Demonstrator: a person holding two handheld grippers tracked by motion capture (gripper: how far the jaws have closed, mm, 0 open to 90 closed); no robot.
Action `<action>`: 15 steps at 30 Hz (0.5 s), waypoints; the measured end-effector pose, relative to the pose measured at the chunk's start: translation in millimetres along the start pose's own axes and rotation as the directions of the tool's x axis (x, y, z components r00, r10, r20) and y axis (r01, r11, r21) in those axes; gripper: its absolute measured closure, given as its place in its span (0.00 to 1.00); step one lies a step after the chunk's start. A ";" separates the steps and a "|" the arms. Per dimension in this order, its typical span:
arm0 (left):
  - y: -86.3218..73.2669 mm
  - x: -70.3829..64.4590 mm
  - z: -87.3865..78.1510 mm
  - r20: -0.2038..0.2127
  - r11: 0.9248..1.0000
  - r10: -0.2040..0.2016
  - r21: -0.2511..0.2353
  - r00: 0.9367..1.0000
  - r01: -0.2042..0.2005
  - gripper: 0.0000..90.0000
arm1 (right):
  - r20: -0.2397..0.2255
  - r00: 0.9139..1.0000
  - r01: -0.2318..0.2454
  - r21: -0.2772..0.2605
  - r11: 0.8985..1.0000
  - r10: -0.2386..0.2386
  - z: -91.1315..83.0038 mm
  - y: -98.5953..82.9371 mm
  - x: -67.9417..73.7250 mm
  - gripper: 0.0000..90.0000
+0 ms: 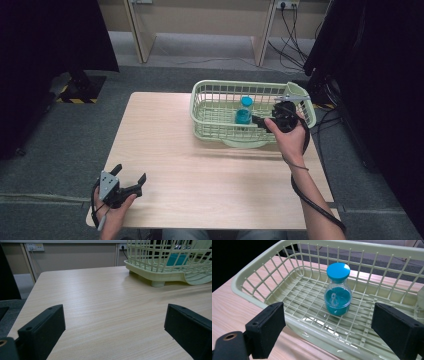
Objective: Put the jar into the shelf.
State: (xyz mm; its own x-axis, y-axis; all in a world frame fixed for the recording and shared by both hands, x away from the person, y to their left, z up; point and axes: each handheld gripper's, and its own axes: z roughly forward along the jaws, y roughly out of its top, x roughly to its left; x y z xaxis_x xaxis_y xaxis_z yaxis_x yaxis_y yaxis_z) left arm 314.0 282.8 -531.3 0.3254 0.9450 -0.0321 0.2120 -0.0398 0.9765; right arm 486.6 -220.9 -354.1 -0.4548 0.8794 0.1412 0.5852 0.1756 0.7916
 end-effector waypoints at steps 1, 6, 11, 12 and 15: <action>0.0 0.0 0.0 0.000 1.000 0.001 0.000 1.000 -0.001 0.03 | 0.000 1.000 0.000 0.000 1.000 0.000 0.0 0.0 0.0 0.13; 0.0 -0.2 -0.1 -0.001 1.000 0.003 0.000 1.000 -0.003 0.03 | -0.009 1.000 0.008 -0.012 1.000 -0.008 -7.0 -7.7 2.8 0.13; 0.0 -0.4 0.0 -0.002 1.000 0.004 0.000 1.000 -0.004 0.03 | -0.019 1.000 0.014 -0.020 1.000 -0.014 -13.5 -13.6 5.0 0.13; 0.0 -0.4 -0.1 -0.002 1.000 0.003 0.000 1.000 -0.003 0.03 | -0.022 1.000 0.018 -0.025 1.000 -0.018 -16.0 -16.2 6.0 0.13; 0.0 -0.4 -0.1 -0.002 1.000 0.003 -0.001 1.000 -0.003 0.03 | -0.023 0.999 0.021 -0.025 0.999 -0.021 -18.1 -19.1 6.9 0.13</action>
State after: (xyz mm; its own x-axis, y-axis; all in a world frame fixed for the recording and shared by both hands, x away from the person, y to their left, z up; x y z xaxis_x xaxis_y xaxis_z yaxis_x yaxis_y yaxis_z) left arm 313.8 282.5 -531.3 0.3245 0.9455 -0.0287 0.2103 -0.0425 0.9767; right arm 460.1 -226.2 -357.5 -0.4827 0.8648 0.1381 0.5584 0.1825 0.8092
